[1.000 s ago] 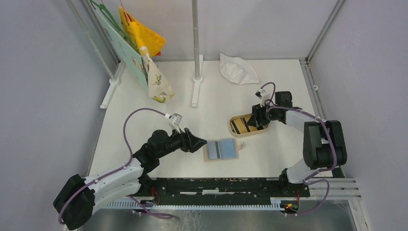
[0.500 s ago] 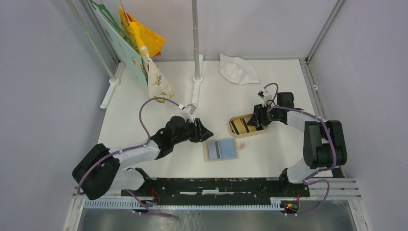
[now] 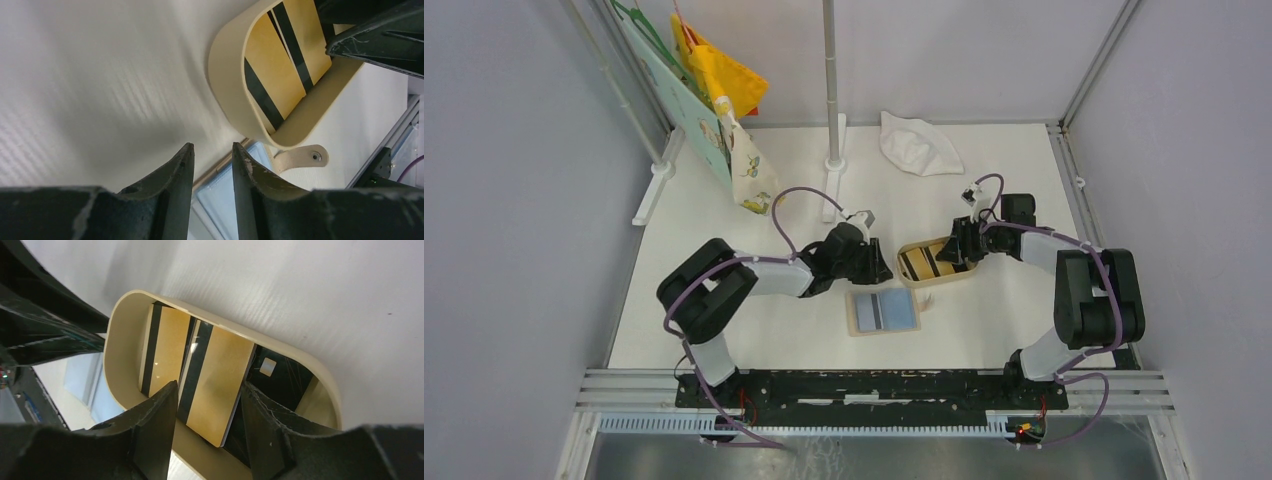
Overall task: Put the credit cards into the card holder
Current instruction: Pick up the credit card from the storage box.
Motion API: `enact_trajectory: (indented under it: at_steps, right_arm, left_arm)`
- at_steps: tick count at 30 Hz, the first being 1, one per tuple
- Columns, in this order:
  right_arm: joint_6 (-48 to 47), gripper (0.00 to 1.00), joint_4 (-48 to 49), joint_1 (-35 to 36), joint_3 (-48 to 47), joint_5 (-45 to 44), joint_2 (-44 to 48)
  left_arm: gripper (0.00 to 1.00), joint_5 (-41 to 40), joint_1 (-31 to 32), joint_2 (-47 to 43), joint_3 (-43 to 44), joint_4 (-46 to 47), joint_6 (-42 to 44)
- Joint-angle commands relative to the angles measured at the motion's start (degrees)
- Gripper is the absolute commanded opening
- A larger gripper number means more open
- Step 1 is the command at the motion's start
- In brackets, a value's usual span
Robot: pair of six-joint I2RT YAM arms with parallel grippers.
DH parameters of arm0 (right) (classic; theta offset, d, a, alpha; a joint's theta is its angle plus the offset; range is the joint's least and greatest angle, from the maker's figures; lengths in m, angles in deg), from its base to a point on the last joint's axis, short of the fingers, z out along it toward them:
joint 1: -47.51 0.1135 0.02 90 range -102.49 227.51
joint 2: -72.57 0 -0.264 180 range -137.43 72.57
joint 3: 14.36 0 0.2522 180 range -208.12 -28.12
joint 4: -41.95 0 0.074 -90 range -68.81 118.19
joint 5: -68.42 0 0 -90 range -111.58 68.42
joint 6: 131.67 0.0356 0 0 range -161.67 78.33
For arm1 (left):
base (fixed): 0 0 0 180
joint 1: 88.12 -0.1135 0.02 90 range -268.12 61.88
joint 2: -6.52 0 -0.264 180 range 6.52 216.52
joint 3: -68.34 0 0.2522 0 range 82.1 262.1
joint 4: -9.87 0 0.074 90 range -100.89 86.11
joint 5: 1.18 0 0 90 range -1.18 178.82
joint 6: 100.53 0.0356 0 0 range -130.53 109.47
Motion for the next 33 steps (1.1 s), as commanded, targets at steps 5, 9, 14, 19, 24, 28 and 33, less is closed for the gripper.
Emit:
enact_trajectory:
  at_steps: [5, 9, 14, 19, 24, 28, 33]
  right_arm:
    - [7.22, 0.52, 6.12, -0.05, 1.98, 11.60, 0.70]
    - [10.27, 0.51, 9.52, -0.02, 2.99, 15.21, 1.24]
    - [12.52, 0.49, 11.68, 0.06, 3.72, 17.65, 1.21]
    - [12.75, 0.46, 11.68, 0.05, 3.72, 18.82, 0.40]
    - [9.09, 0.45, 7.92, 0.07, 2.71, 15.09, 0.24]
    - [5.26, 0.46, 3.49, 0.06, 1.40, 10.40, -0.11]
    - [0.55, 0.49, 0.77, 0.19, 0.25, 4.29, 0.57]
  left_arm:
    - [0.40, 0.05, 1.90, 5.73, 7.23, 0.66, 1.47]
    - [0.40, 0.03, 1.90, 6.72, 8.40, 0.18, 1.55]
    - [0.40, 0.00, 1.87, 7.66, 9.77, -0.13, 1.56]
    - [0.40, -0.28, 1.93, 8.06, 10.85, -0.89, 1.89]
    - [0.40, -0.60, 1.88, 8.25, 11.36, -1.29, 2.16]
    - [0.40, -0.50, 1.88, 8.42, 11.71, -1.46, 2.26]
    - [0.40, -0.44, 1.87, 8.37, 11.89, -1.55, 2.48]
